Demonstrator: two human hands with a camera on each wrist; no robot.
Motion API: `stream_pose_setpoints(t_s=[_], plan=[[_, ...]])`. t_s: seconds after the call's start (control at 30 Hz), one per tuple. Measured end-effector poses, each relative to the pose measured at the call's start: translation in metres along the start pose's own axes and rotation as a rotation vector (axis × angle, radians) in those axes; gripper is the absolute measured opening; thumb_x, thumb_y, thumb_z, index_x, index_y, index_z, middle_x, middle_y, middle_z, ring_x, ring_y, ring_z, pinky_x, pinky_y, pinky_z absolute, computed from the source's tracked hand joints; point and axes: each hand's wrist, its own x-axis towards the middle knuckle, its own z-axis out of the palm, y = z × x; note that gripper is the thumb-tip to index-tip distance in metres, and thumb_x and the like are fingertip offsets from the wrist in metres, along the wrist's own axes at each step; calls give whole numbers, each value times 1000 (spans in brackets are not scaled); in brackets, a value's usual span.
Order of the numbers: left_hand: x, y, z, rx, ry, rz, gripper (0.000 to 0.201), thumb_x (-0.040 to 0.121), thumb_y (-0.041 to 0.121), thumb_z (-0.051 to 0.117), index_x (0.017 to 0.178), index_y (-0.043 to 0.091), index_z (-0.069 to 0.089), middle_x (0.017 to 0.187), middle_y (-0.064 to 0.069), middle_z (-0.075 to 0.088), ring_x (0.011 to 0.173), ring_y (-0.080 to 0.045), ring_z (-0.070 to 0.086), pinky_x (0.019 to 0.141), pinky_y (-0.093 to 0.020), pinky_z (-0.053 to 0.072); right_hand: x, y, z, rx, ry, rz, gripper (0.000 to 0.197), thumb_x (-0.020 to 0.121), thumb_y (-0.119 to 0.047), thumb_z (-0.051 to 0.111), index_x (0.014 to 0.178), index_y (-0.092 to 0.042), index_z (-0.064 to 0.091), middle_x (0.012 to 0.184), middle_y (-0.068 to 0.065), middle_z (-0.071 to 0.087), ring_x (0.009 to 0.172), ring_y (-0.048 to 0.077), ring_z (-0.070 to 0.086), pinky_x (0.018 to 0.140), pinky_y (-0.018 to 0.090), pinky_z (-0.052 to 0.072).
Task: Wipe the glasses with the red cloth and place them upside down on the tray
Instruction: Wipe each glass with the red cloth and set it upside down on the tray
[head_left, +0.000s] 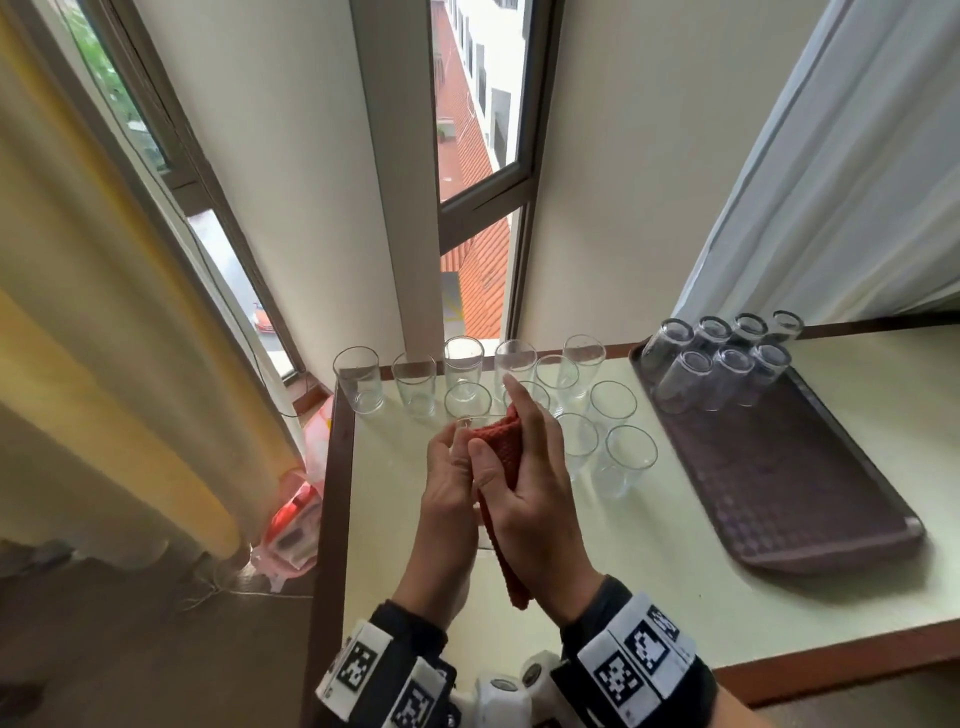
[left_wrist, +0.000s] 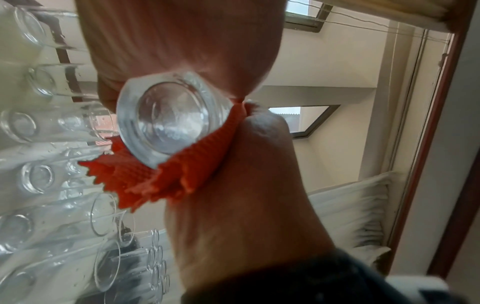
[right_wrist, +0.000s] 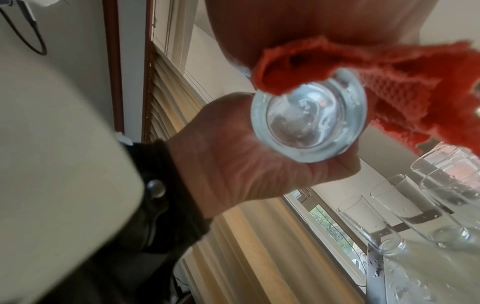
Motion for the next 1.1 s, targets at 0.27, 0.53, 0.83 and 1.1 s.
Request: stream_pose_setpoints(t_s=[0.27, 0.53, 0.83, 1.1], plan=[[-4, 7, 44, 14, -50, -19, 46, 86, 61, 38, 123, 35, 47, 110, 8, 68, 83, -5, 70, 78, -34, 59, 26, 10, -41, 84, 23, 114, 42, 87, -65, 46, 108, -30, 54, 97, 6, 63, 87, 24, 64, 77, 46, 56], [-2, 9, 67, 1, -1, -26, 53, 86, 59, 41, 126, 28, 54, 107, 5, 73, 94, -12, 71, 73, -29, 55, 20, 15, -63, 85, 66, 56, 36, 95, -46, 47, 124, -28, 55, 116, 3, 58, 101, 6, 61, 86, 23, 53], [0, 3, 82, -170, 104, -149, 46, 97, 52, 47, 129, 21, 58, 120, -7, 71, 112, -24, 68, 87, -39, 51, 13, 23, -73, 46, -123, 29, 67, 80, -47, 38, 146, -33, 38, 138, -2, 40, 119, -1, 47, 100, 14, 41], [3, 3, 81, -119, 63, -11, 53, 85, 52, 50, 125, 17, 57, 116, -5, 71, 92, -5, 71, 66, -18, 54, 32, 26, -73, 145, -73, 127, 47, 86, -64, 44, 123, -35, 48, 112, 9, 60, 93, 24, 64, 83, 46, 56]])
